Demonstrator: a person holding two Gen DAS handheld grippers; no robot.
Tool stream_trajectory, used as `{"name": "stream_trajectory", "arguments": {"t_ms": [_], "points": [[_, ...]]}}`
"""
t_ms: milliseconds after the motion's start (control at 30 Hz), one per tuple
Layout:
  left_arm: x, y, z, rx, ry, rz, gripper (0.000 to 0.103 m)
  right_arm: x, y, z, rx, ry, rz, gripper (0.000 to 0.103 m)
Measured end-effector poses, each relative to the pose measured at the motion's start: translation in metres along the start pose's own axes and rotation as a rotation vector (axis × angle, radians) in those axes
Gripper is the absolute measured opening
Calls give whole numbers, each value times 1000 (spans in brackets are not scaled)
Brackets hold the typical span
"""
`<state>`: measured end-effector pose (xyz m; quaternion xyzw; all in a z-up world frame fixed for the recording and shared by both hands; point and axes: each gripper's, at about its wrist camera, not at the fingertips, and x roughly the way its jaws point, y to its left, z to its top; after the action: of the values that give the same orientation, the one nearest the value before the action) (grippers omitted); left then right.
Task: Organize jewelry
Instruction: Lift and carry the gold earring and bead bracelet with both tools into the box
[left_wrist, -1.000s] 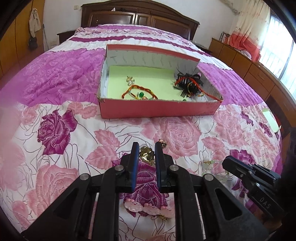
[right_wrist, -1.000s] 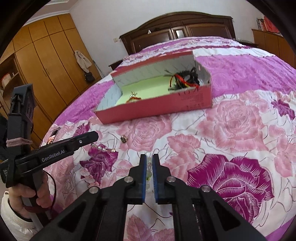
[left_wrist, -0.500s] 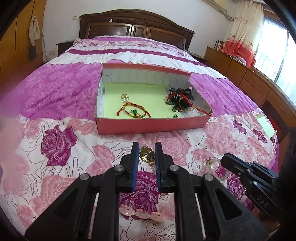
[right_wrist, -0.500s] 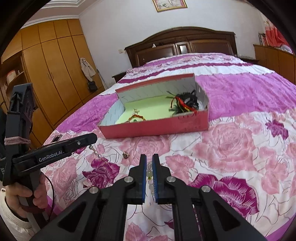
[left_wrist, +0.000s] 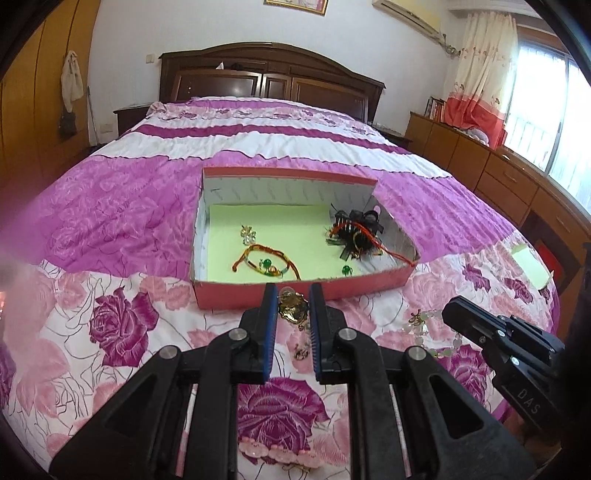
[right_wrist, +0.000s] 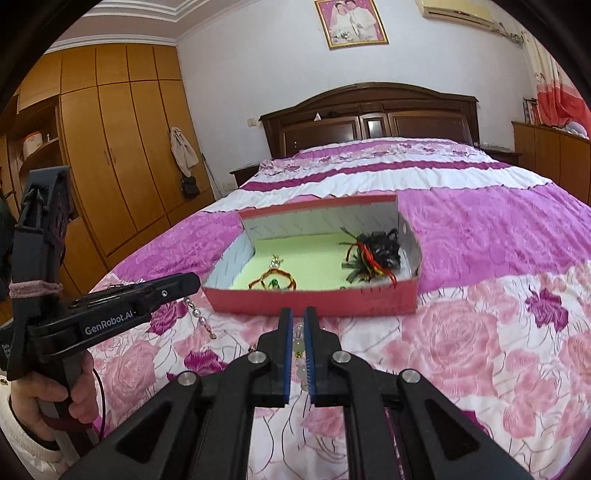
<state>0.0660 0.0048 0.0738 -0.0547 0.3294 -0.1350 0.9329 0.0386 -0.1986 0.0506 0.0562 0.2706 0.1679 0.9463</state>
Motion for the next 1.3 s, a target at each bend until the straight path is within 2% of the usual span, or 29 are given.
{"name": "stream_trajectory", "arguments": {"t_ms": [800, 1300], "points": [[32, 7, 40, 18, -80, 36, 8, 36, 0, 52, -48, -82, 0, 8], [78, 16, 58, 5, -145, 65, 8, 90, -18, 68, -65, -114, -58, 8]]}}
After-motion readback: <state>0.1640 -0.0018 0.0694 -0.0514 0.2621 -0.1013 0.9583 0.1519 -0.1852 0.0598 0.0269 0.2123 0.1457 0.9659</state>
